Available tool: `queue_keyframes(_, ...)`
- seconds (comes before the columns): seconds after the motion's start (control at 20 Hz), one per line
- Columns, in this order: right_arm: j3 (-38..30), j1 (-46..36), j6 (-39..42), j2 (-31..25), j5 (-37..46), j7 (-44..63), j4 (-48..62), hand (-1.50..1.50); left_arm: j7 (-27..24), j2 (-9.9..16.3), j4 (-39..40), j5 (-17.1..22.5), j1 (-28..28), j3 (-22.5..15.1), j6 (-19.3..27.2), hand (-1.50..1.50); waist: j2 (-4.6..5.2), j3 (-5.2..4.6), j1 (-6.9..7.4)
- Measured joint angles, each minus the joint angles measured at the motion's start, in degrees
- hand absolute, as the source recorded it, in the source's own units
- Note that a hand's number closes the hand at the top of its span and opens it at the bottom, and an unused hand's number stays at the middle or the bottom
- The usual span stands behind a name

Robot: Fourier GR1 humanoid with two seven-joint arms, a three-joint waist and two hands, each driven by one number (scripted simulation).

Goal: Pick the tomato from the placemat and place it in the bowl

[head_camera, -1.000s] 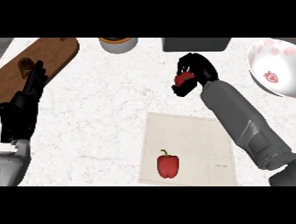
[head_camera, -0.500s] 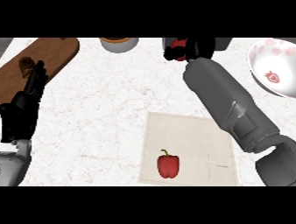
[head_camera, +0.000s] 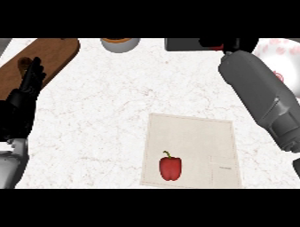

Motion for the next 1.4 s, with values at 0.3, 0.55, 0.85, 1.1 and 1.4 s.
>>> queue_keyframes(0.3,-4.09,6.66,-1.94,-8.53,-1.49,-6.16,-4.14,1.50,0.20,-0.89,-1.39,-0.72,0.82,-0.28,-0.38,0.00,0.37,0.03,0.69)
queue_keyframes(0.55,-6.01,11.03,-2.64,-14.00,-0.79,-10.91,-2.32,1.50,-0.22,-1.34,-0.24,-1.03,-0.68,0.32,-1.00,0.00,0.74,0.05,1.33)
queue_keyframes(0.85,-6.55,13.49,-2.50,-19.65,1.38,-14.16,4.46,1.50,-1.06,-2.72,0.75,-2.16,-1.57,-0.46,-1.01,0.00,1.32,0.12,2.54)
queue_keyframes(1.1,-8.46,15.48,-2.62,-22.43,1.04,-17.12,8.52,1.50,-0.51,-3.38,0.55,-2.43,-2.61,-0.74,-1.42,0.00,1.73,0.22,3.46)
queue_keyframes(1.4,-15.28,18.83,1.94,-23.77,-5.32,-22.54,7.52,-1.50,0.46,-3.62,0.14,-2.33,-3.75,-0.63,-1.81,0.00,2.19,0.45,4.01)
